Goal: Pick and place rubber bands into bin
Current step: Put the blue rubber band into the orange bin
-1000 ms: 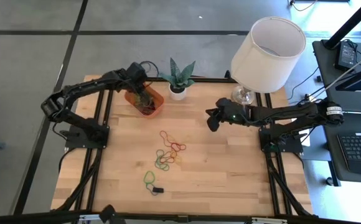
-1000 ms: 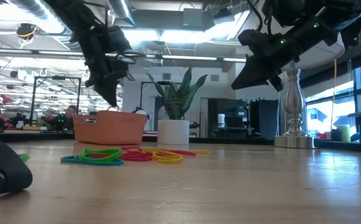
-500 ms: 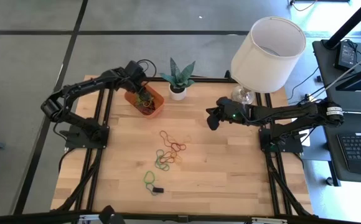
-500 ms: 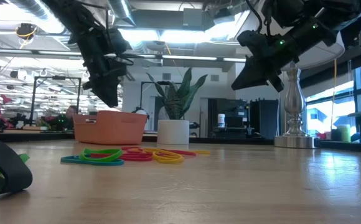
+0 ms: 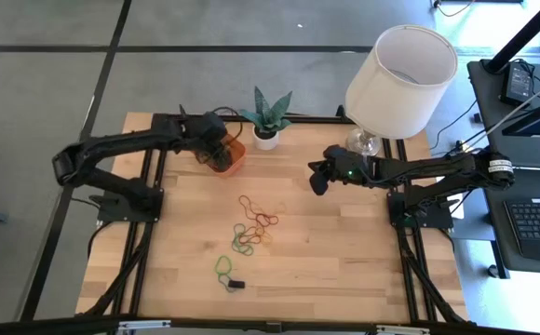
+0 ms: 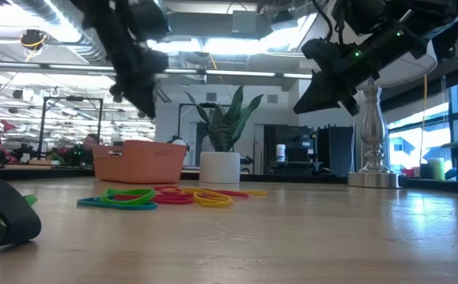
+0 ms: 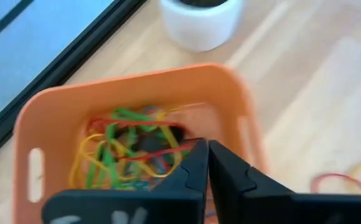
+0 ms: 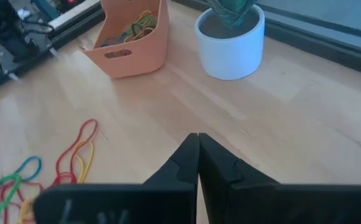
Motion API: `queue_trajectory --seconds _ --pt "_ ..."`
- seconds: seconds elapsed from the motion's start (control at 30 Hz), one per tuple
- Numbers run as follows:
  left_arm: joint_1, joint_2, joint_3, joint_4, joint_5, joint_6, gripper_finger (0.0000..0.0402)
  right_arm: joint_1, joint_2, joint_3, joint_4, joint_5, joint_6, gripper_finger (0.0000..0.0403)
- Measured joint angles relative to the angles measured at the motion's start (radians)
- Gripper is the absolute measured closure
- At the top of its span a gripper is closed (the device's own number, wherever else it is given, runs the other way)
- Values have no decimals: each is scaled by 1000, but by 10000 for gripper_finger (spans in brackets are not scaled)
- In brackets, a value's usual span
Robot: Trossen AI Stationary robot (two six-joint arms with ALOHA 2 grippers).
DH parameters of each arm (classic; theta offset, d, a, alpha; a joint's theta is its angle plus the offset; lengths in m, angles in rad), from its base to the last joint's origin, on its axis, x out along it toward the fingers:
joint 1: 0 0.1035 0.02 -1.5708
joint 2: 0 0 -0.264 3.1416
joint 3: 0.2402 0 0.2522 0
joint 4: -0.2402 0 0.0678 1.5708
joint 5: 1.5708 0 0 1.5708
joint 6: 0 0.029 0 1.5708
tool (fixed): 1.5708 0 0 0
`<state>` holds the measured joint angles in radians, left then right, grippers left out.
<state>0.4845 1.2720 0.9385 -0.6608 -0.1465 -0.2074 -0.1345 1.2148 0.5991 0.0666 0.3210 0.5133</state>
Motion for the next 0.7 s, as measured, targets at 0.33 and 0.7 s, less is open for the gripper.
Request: queue_trajectory --seconds 0.33,0.7 --pt "-288 -94 0 -21 -65 -213 400 0 0 0 -2 0 -138 391" --pt "-533 -89 0 -182 -192 -507 400 0 0 0 -95 -1 -167 391"
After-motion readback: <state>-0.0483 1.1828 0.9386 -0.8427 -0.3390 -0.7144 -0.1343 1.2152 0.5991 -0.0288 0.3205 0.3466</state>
